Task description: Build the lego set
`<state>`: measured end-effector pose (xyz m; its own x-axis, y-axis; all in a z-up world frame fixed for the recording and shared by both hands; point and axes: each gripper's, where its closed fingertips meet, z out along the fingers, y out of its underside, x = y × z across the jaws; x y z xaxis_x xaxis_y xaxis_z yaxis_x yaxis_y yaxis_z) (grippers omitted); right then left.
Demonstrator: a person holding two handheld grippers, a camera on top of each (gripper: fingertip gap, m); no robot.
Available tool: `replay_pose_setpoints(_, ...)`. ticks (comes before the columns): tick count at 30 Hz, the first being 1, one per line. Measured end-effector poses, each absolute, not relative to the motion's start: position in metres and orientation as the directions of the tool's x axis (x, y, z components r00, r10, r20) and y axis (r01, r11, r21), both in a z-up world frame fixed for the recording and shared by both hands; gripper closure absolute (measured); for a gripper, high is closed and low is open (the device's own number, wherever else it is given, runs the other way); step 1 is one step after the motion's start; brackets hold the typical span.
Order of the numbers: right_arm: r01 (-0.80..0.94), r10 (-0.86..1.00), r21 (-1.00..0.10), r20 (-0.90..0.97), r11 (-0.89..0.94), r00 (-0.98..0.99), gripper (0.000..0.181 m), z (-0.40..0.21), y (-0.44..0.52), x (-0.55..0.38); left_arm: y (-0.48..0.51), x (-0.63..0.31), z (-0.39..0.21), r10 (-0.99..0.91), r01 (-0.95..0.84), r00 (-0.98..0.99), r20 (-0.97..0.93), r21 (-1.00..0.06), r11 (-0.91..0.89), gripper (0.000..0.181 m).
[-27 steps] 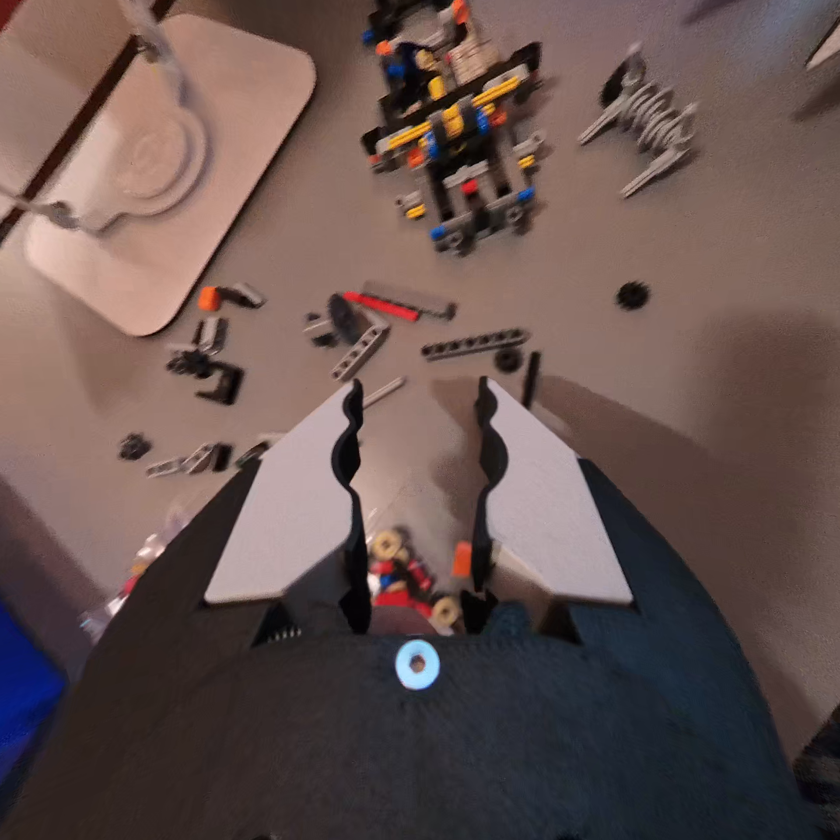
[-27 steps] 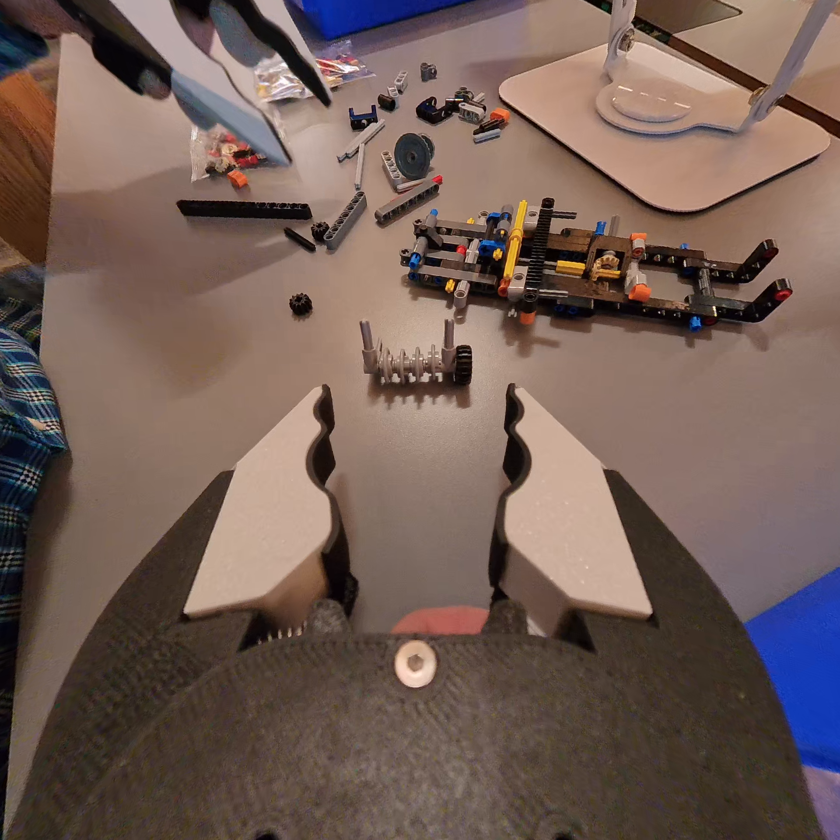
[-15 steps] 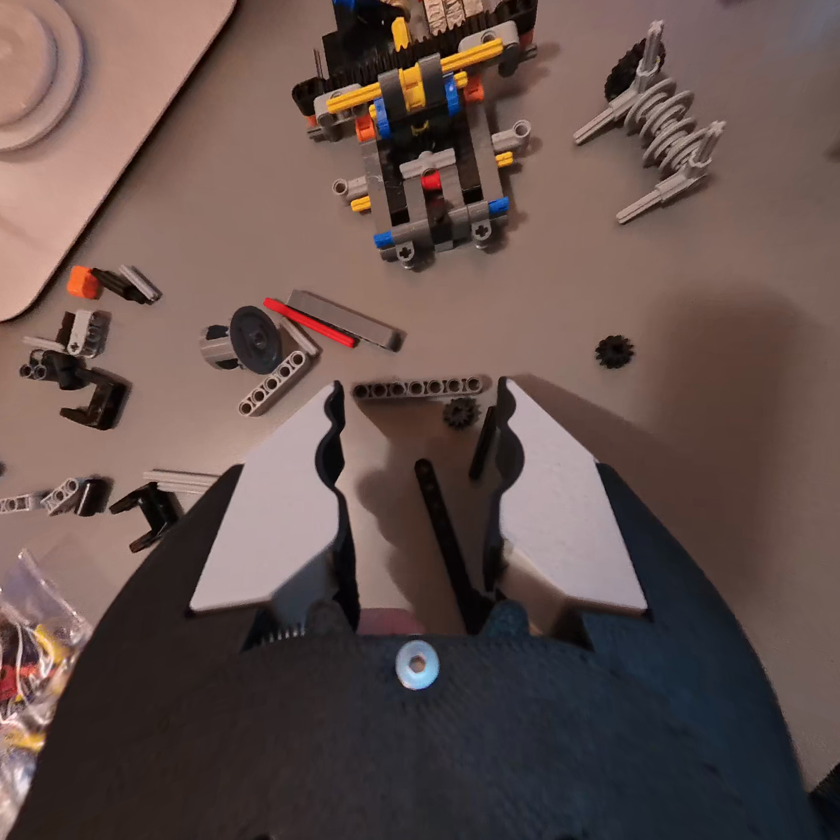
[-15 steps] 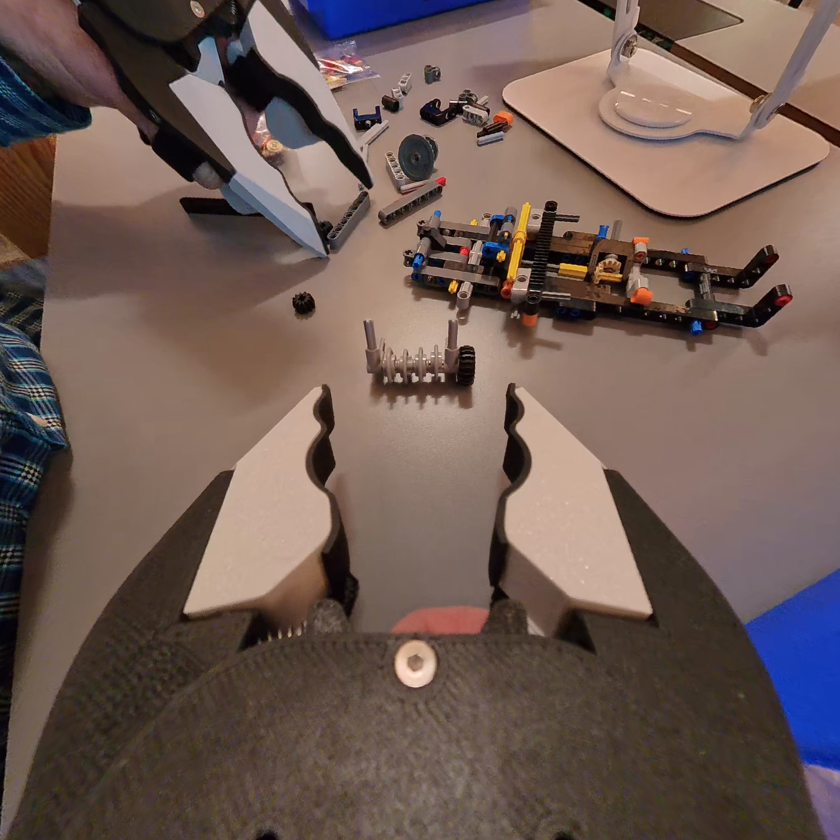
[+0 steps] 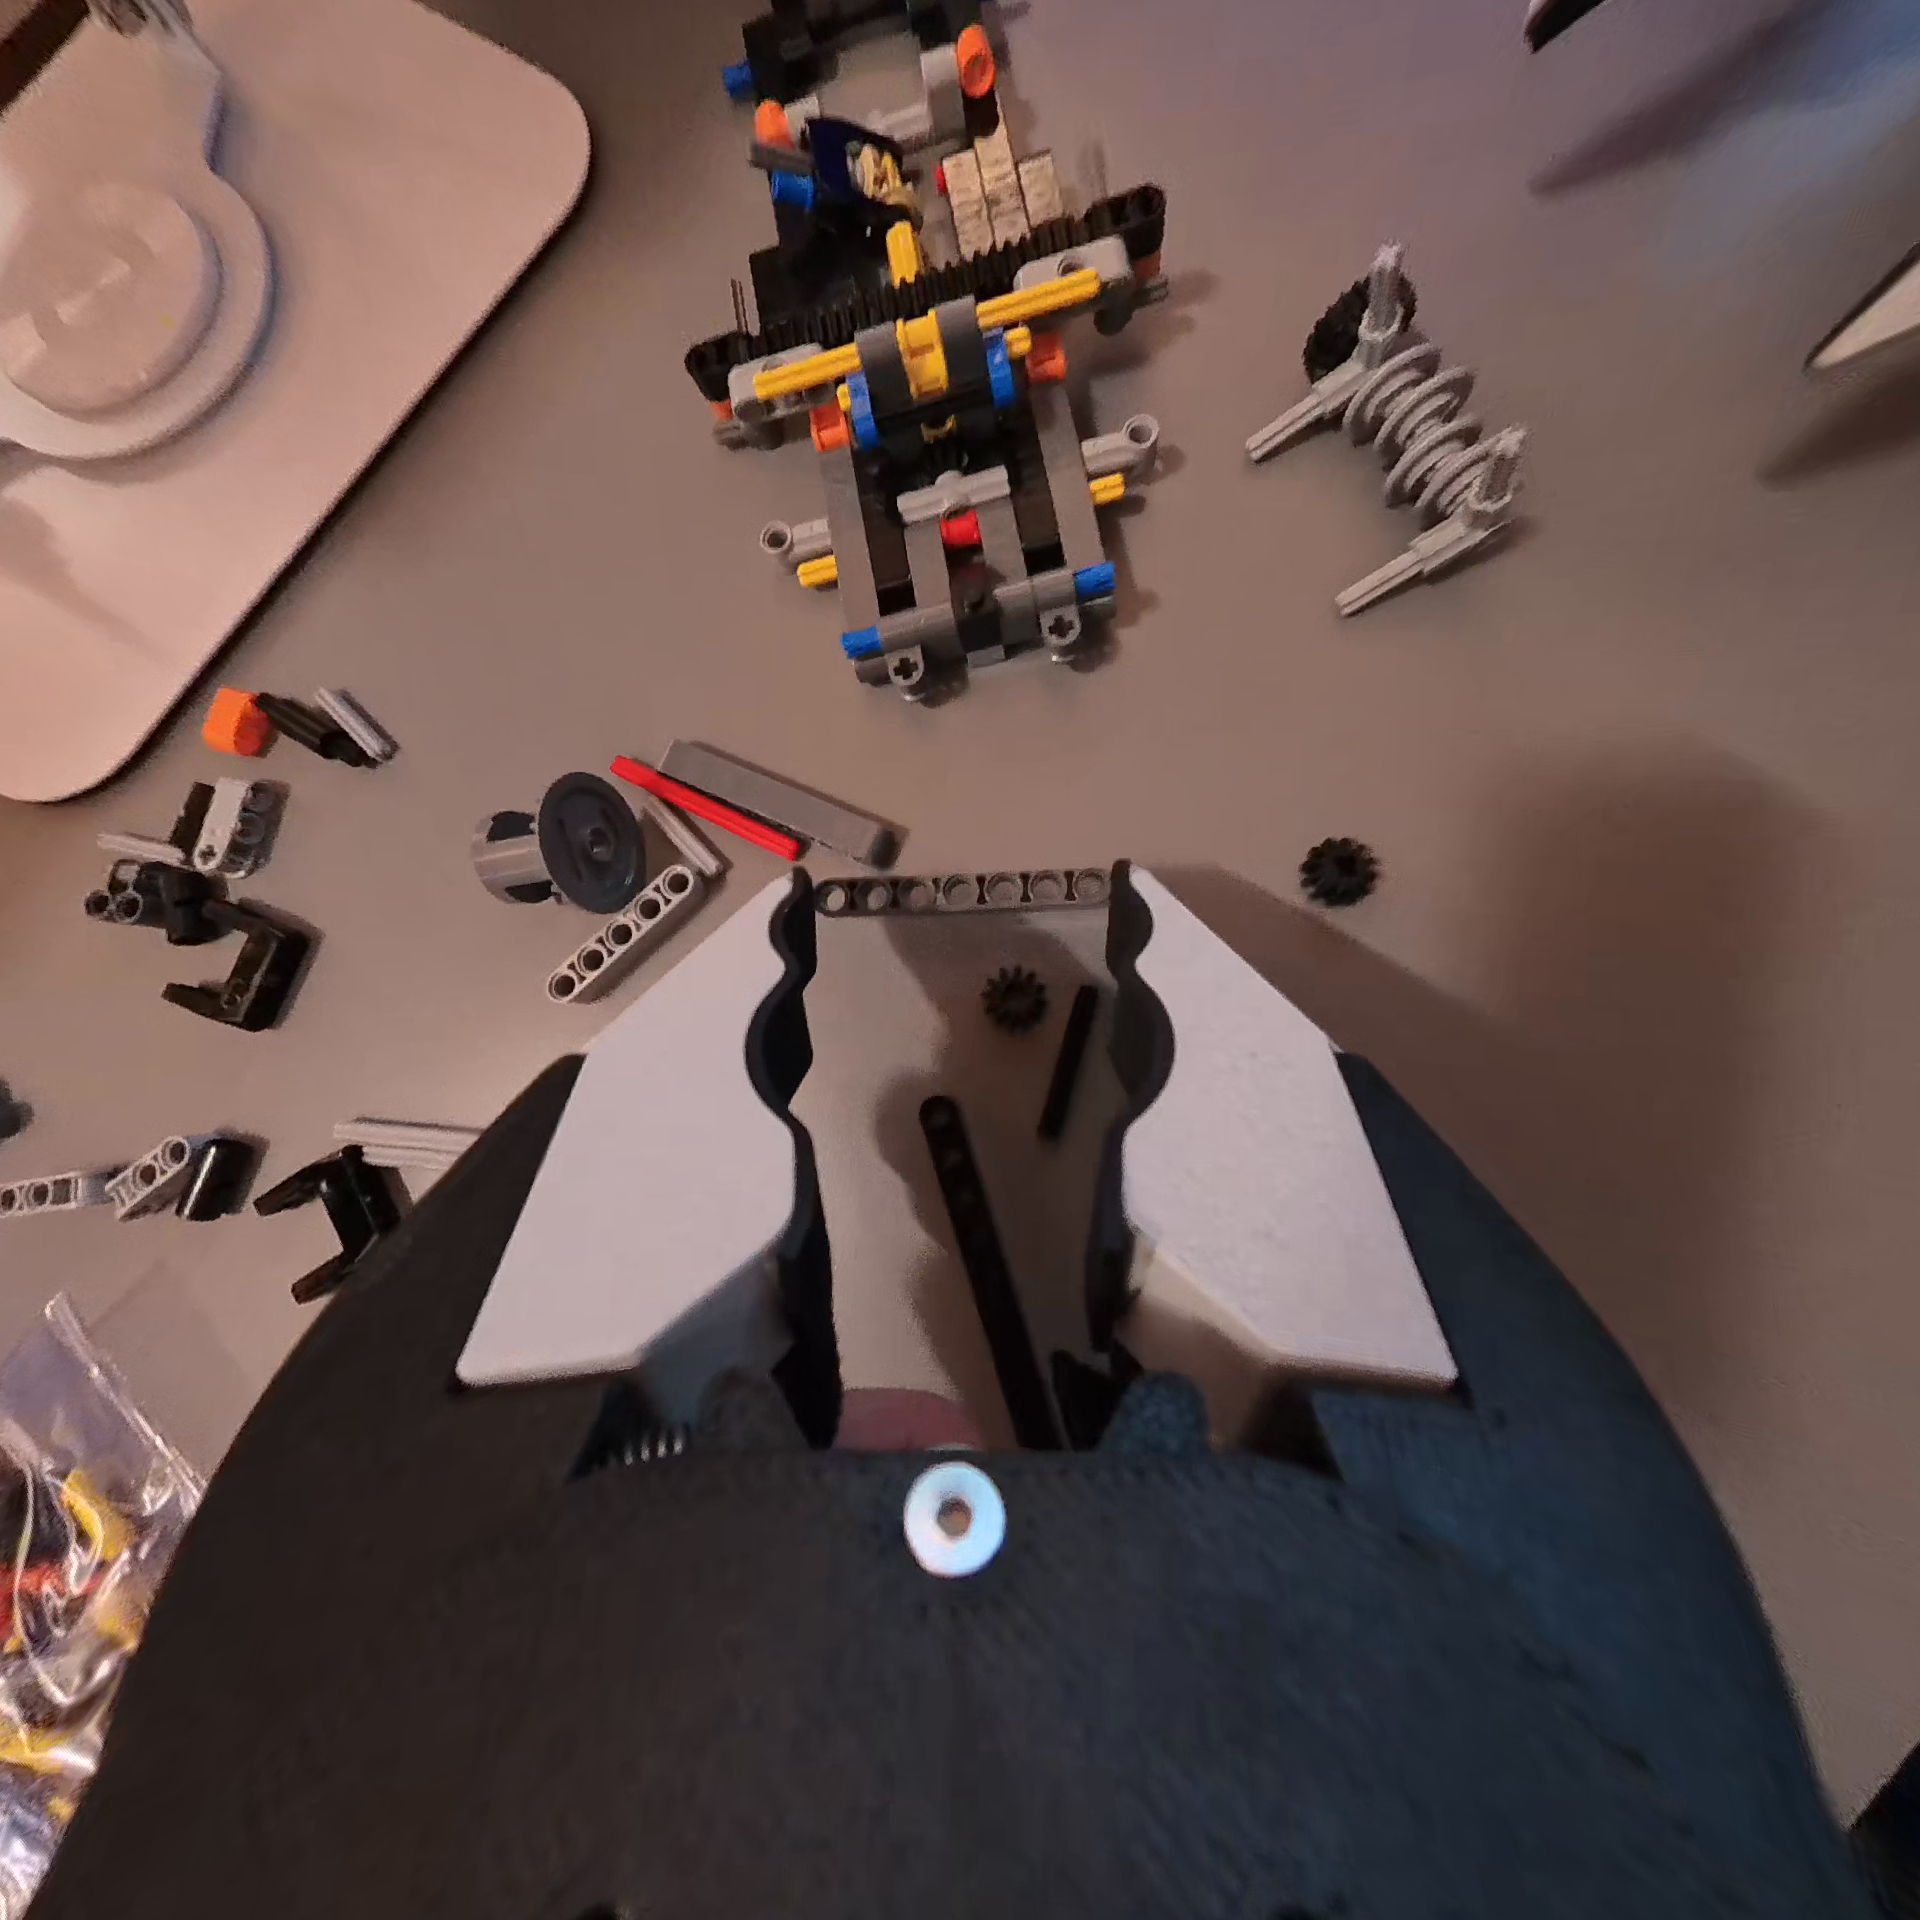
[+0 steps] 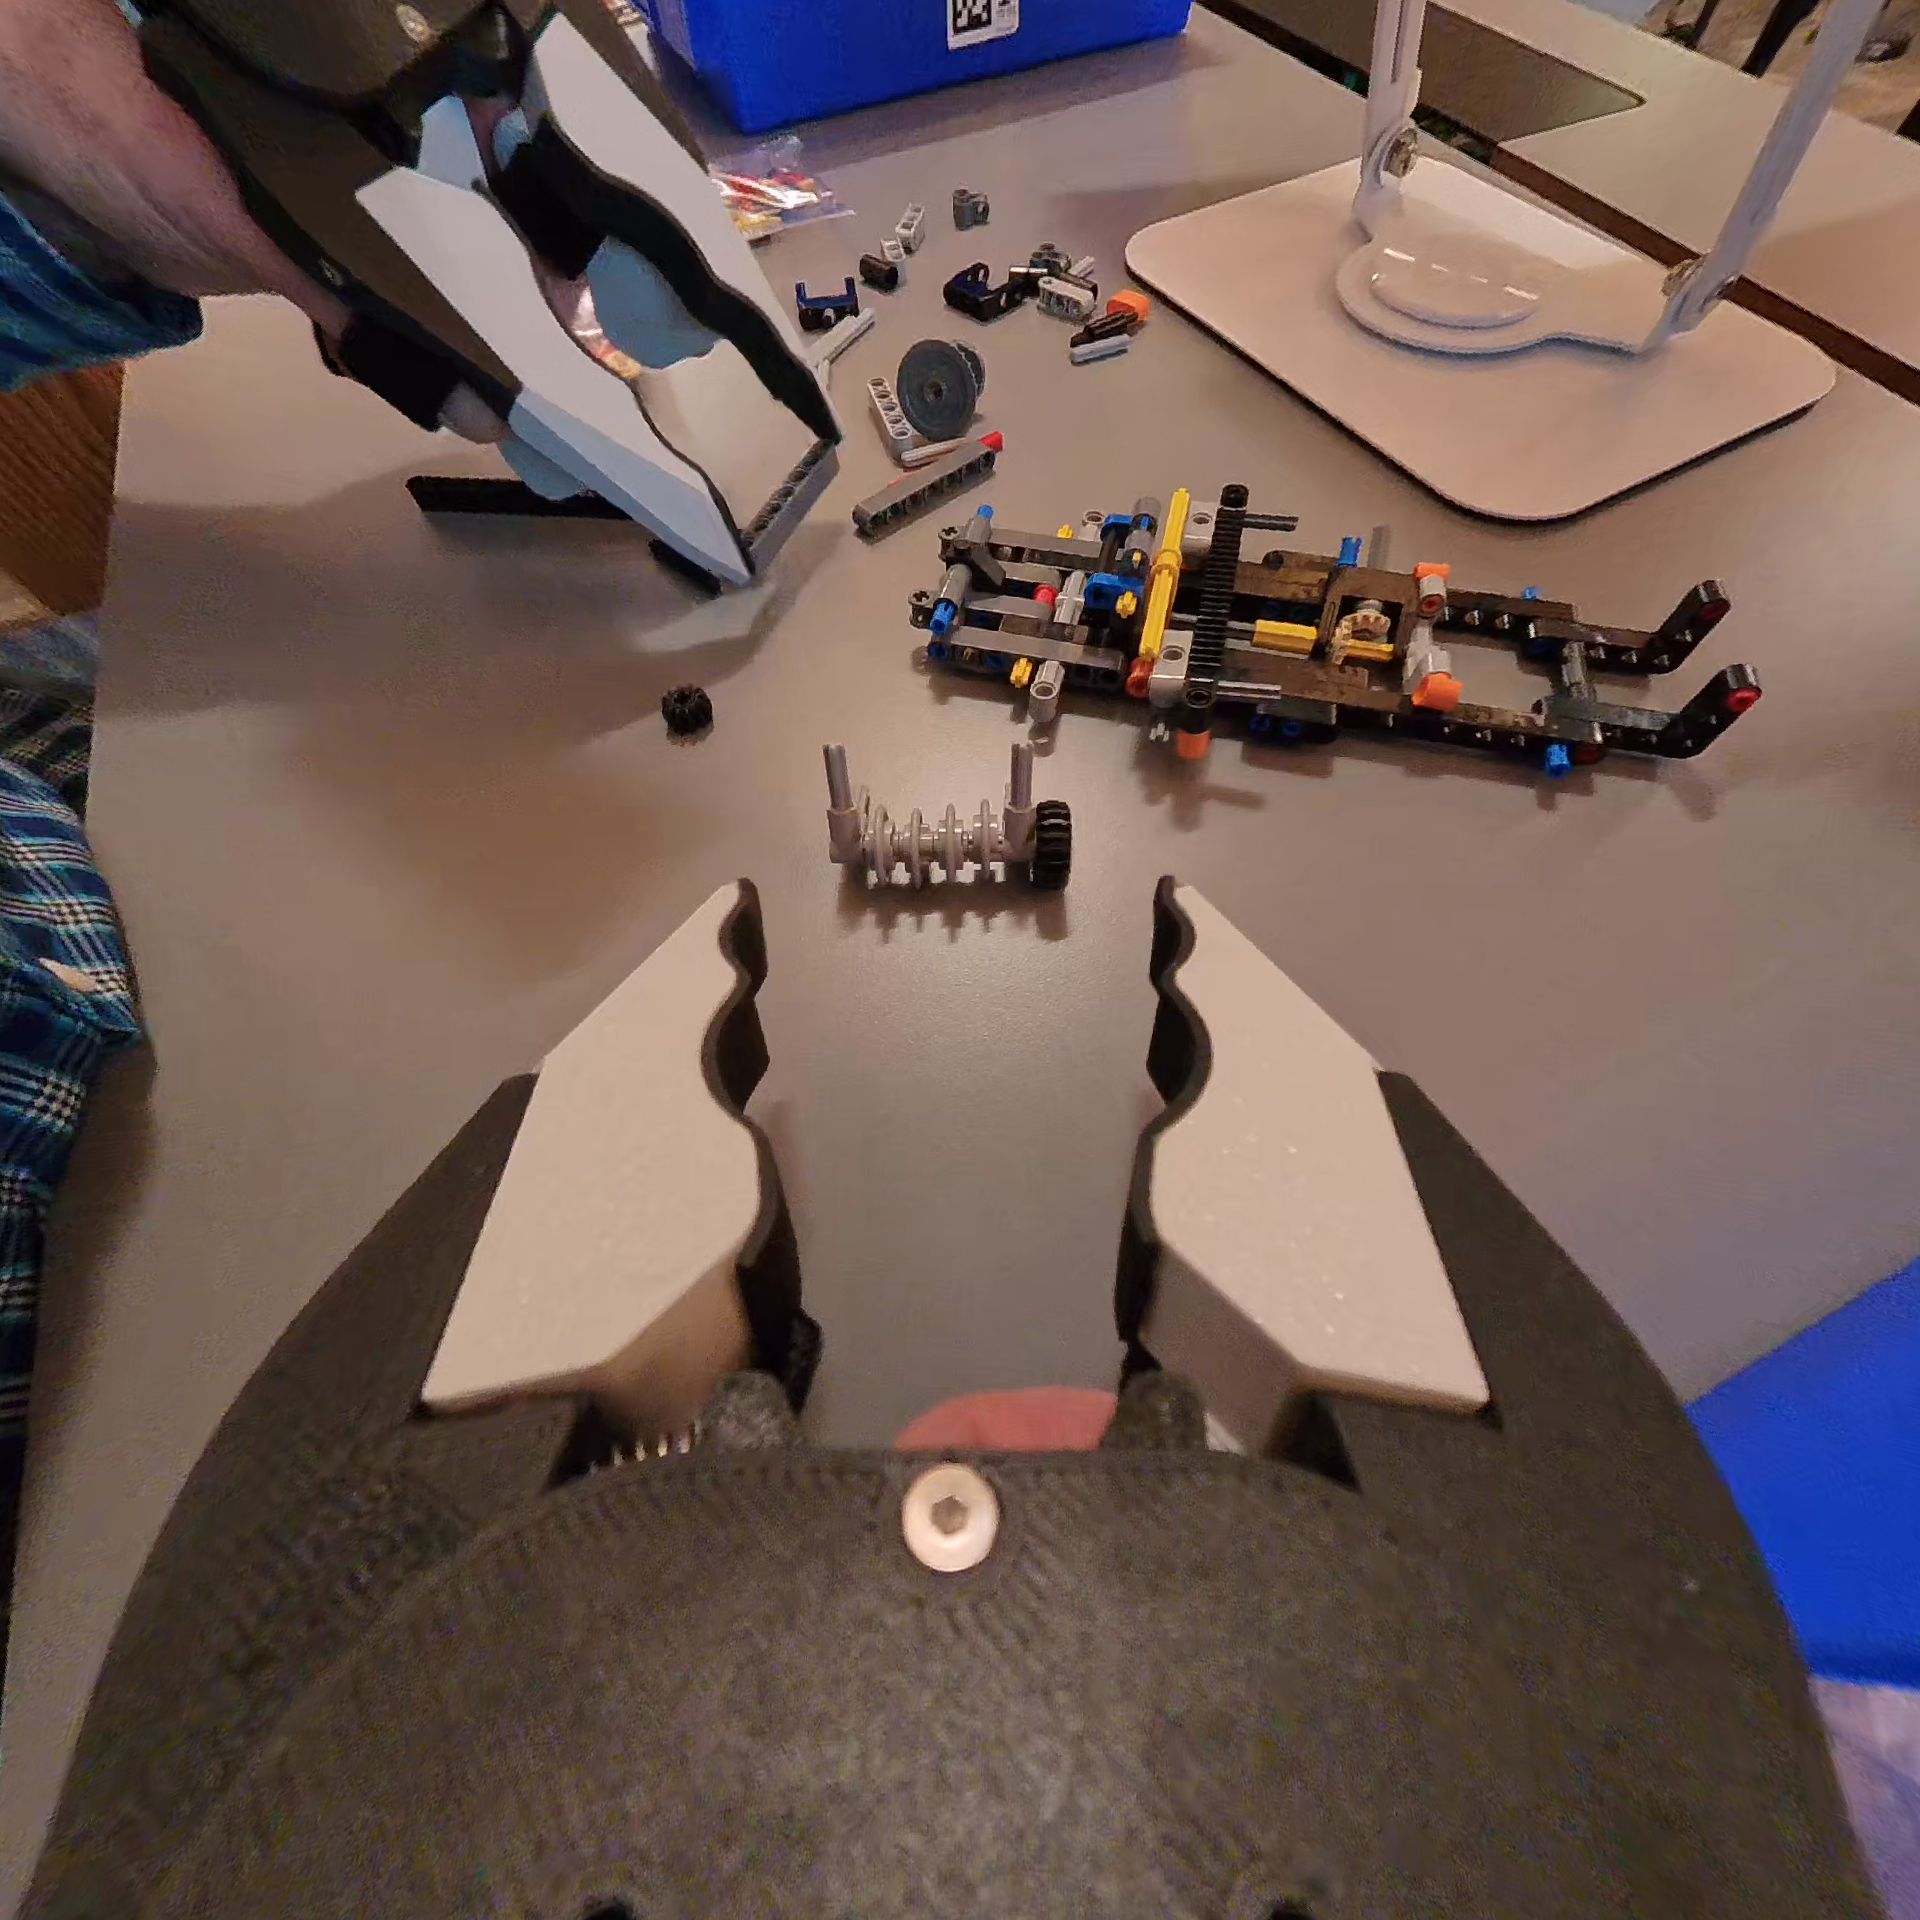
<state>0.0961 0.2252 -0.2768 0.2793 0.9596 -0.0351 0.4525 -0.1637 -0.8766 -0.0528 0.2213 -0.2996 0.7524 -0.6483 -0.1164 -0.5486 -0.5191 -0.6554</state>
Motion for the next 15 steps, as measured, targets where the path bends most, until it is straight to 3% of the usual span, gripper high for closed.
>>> replay_pose_setpoints(7, 0.347, 0.945, -0.937, 0.077, -0.040, 0.319, 0.113, -0.242, 0.229, 0.094, 0.223, -0.032, -0.282, -0.665, -0.521, 0.738, -0.116, -0.723, -0.453, 0.127)
replay_pose_setpoints(11, 0.297, 0.919, -0.948, 0.214, 0.114, 0.330, 0.120, -0.212, 0.224, 0.090, 0.224, -0.010, -0.264, -0.687, -0.414, 0.726, 0.010, -0.792, -0.448, 0.127)
replay_pose_setpoints(15, 0.366, 0.873, -0.897, 0.371, 0.249, 0.317, 0.123, -0.209, 0.220, 0.081, 0.226, 0.015, -0.246, -0.710, -0.280, 0.689, 0.147, -0.849, -0.448, 0.128)
